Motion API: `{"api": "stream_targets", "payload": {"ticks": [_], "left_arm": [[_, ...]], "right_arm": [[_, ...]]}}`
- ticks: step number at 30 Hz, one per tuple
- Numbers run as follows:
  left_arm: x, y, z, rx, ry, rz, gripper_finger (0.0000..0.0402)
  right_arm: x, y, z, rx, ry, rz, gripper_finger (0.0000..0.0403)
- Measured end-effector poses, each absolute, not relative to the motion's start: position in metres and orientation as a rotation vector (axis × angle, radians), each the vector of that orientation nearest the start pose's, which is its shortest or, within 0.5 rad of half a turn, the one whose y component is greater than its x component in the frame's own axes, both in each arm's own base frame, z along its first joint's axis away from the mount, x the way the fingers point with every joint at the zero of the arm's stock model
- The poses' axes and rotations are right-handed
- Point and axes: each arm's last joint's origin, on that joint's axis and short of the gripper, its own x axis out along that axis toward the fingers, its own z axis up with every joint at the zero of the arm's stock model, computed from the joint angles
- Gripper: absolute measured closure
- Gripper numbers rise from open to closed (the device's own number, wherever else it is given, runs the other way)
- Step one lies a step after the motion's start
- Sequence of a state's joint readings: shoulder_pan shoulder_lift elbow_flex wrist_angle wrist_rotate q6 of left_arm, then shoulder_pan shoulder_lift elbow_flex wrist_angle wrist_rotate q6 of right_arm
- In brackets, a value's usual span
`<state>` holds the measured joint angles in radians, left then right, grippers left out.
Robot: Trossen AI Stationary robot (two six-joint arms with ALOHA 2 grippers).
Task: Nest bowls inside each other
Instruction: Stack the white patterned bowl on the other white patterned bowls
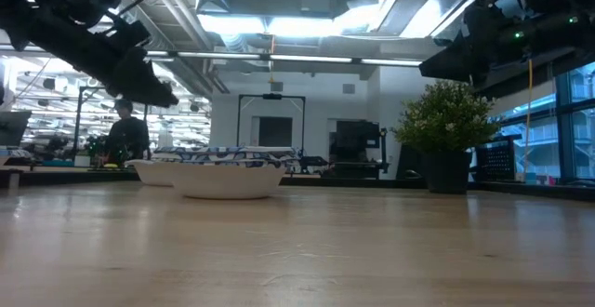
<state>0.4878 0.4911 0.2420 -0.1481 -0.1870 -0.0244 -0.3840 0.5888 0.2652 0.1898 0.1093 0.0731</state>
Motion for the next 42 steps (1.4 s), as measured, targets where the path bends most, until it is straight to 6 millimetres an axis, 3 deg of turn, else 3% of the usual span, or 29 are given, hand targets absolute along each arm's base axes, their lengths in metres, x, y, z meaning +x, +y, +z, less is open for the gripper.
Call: {"api": "stream_targets", "payload": {"ticks": [9,15,33,42], "left_arm": [[0.113,0.067,0.173,-0.040,0.582,0.665,0.0133],[0.120,0.073,0.174,0.036,0.673,0.709,0.0136],[0.140,0.086,0.155,-0.060,0.890,0.647,0.0137],[0.139,0.090,0.151,-0.014,0.941,0.751,0.0137]], "right_arm": [[0.136,-0.058,0.216,0.090,0.116,-0.500,0.0286],[0.136,-0.058,0.216,0.091,0.115,-0.500,0.0286],[0.136,-0.058,0.216,0.091,0.116,-0.500,0.0286],[0.136,-0.058,0.216,0.091,0.116,-0.500,0.0286]]}}
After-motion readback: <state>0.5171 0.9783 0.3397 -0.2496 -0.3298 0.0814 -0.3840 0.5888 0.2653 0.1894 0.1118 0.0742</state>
